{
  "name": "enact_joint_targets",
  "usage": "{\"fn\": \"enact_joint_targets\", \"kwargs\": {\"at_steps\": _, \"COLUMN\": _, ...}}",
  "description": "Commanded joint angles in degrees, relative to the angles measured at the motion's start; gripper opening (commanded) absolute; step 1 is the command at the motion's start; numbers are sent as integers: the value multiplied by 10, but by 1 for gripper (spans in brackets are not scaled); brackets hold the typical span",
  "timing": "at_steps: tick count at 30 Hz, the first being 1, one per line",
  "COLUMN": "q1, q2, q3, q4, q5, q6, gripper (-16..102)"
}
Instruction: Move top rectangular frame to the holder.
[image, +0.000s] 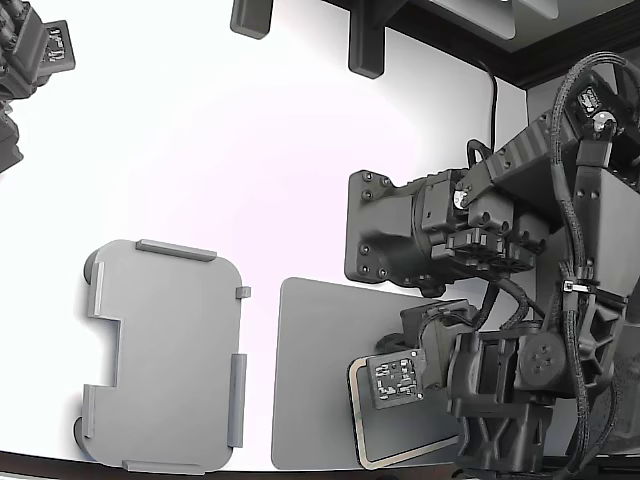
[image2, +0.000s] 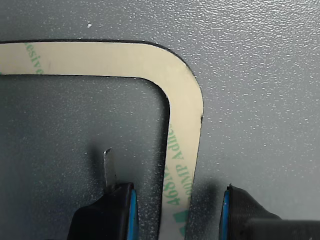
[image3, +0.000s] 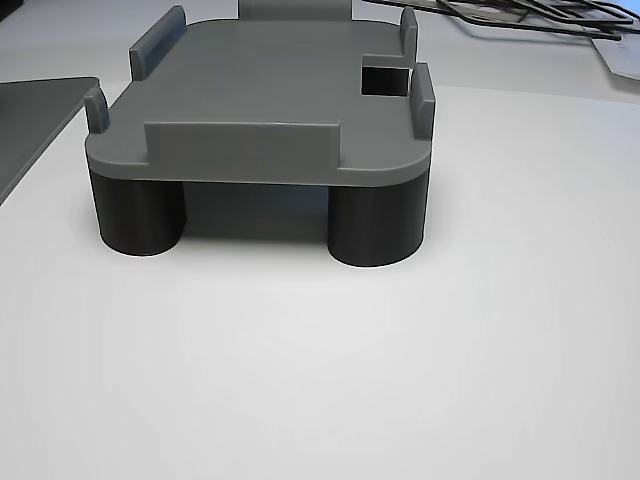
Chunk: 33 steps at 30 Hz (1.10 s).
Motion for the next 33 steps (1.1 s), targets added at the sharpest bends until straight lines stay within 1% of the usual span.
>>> {"fn": "enact_joint_targets", "kwargs": {"at_steps": 1, "q1": -11, "q2": 18, "q3": -4, "q4": -4, "q5": 2, "q6": 4, "gripper": 65}}
{"fn": "enact_joint_targets", "kwargs": {"at_steps": 6, "q1": -11, "q2": 18, "q3": -6, "q4": -1, "q5": -2, "q6": 8, "gripper": 61}}
{"fn": "enact_joint_targets", "kwargs": {"at_steps": 18, "q1": -11, "q2": 15, "q3": 1, "q4": -4, "q5": -11, "q6": 11, "gripper": 44}}
{"fn": "enact_joint_targets", "kwargs": {"at_steps": 23, "q1": -11, "q2": 17, "q3": 8, "q4": -4, "q5": -13, "q6": 18, "gripper": 41}}
{"fn": "enact_joint_targets", "kwargs": {"at_steps": 24, "q1": -11, "q2": 17, "q3": 8, "q4": -4, "q5": -13, "q6": 18, "gripper": 39}}
{"fn": "enact_joint_targets", "kwargs": {"at_steps": 27, "q1": -11, "q2": 13, "q3": 7, "q4": -4, "q5": -12, "q6": 19, "gripper": 22}}
{"fn": "enact_joint_targets", "kwargs": {"at_steps": 28, "q1": -11, "q2": 11, "q3": 4, "q4": -3, "q5": -12, "q6": 19, "gripper": 15}}
{"fn": "enact_joint_targets", "kwargs": {"at_steps": 30, "q1": -12, "q2": 6, "q3": -3, "q4": 1, "q5": -12, "q6": 18, "gripper": -6}}
{"fn": "enact_joint_targets", "kwargs": {"at_steps": 31, "q1": -12, "q2": 4, "q3": -5, "q4": 3, "q5": -12, "q6": 18, "gripper": -10}}
{"fn": "enact_joint_targets", "kwargs": {"at_steps": 33, "q1": -13, "q2": 2, "q3": -11, "q4": 5, "q5": -12, "q6": 20, "gripper": -10}}
